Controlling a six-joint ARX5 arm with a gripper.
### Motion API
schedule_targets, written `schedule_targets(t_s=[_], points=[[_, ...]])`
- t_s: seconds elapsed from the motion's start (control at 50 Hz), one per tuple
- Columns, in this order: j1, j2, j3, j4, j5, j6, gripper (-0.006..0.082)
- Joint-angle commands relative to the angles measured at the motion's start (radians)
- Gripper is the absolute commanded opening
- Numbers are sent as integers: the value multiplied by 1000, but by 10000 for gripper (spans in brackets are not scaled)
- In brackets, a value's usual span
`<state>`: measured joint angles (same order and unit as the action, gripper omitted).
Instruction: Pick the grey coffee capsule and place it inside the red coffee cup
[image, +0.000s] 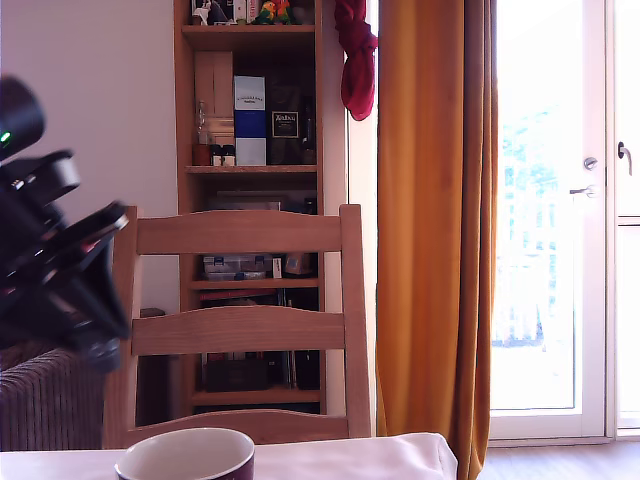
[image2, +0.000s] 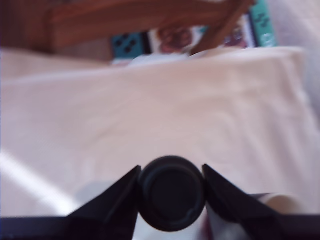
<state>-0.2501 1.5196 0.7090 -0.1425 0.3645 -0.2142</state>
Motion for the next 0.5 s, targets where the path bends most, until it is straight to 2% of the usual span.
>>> schedule_targets(t_s=[0.0,0.28,0.48], points=[[-40,-5,-6,-19,2,-19,251],[-201,-10,-6,-77,2,-58,251],[-267,-10,-6,-111,-6,-97,251]])
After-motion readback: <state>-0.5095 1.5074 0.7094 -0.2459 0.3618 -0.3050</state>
